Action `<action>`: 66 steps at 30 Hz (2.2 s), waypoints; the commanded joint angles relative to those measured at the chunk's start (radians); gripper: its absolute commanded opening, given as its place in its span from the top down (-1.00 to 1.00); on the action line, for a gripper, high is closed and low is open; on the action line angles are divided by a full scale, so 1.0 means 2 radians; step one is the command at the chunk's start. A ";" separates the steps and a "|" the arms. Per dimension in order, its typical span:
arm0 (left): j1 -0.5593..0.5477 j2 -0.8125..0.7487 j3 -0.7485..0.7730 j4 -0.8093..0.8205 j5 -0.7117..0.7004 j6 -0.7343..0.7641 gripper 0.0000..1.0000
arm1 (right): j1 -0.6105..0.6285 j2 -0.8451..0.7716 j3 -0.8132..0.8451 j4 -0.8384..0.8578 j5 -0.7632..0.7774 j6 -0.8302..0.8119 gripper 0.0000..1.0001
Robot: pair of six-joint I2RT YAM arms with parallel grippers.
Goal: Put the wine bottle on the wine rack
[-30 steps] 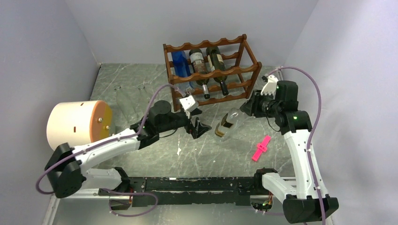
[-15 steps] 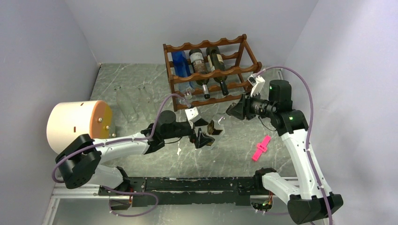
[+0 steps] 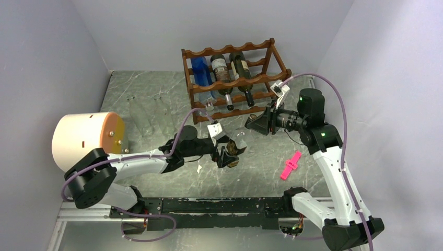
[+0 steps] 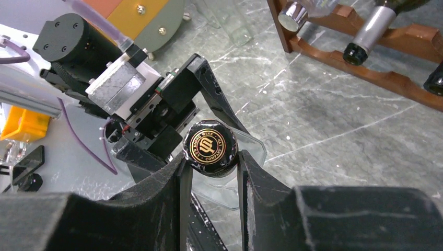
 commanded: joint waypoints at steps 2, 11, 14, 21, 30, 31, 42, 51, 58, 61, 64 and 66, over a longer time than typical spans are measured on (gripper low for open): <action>-0.001 0.016 0.004 0.063 0.011 -0.028 -0.90 | 0.007 -0.015 0.006 0.064 -0.057 0.045 1.00; -0.018 0.040 0.023 0.057 -0.037 -0.021 -0.90 | 0.008 -0.009 0.001 0.088 -0.004 0.102 1.00; -0.026 0.050 0.044 0.027 -0.071 -0.014 -0.89 | 0.007 -0.005 0.000 0.089 0.020 0.124 1.00; -0.036 0.060 0.062 -0.001 -0.142 -0.024 -0.81 | 0.007 -0.005 -0.007 0.096 0.043 0.145 1.00; -0.036 0.025 0.052 0.000 -0.112 0.047 0.86 | 0.007 -0.006 0.001 0.052 0.036 0.096 0.52; -0.036 0.022 0.059 -0.010 -0.114 0.067 0.86 | 0.007 -0.007 0.004 0.044 0.038 0.088 0.32; -0.023 -0.041 0.108 -0.103 -0.117 0.346 0.86 | 0.007 -0.014 0.110 -0.046 0.089 0.038 -0.35; 0.023 -0.058 0.162 -0.075 -0.026 0.488 0.86 | 0.007 0.019 0.160 -0.108 0.142 0.057 -0.23; 0.029 -0.037 0.279 -0.225 0.004 0.625 0.86 | 0.012 0.014 0.177 -0.119 0.122 0.040 -0.33; 0.029 -0.028 0.308 -0.267 0.009 0.665 0.86 | 0.015 0.011 0.171 -0.126 0.112 0.028 -0.40; 0.029 -0.024 0.325 -0.280 -0.001 0.707 0.86 | 0.017 0.008 0.177 -0.127 0.106 0.022 -0.45; 0.029 -0.018 0.342 -0.293 -0.010 0.739 0.86 | 0.020 0.007 0.185 -0.128 0.110 0.022 -0.51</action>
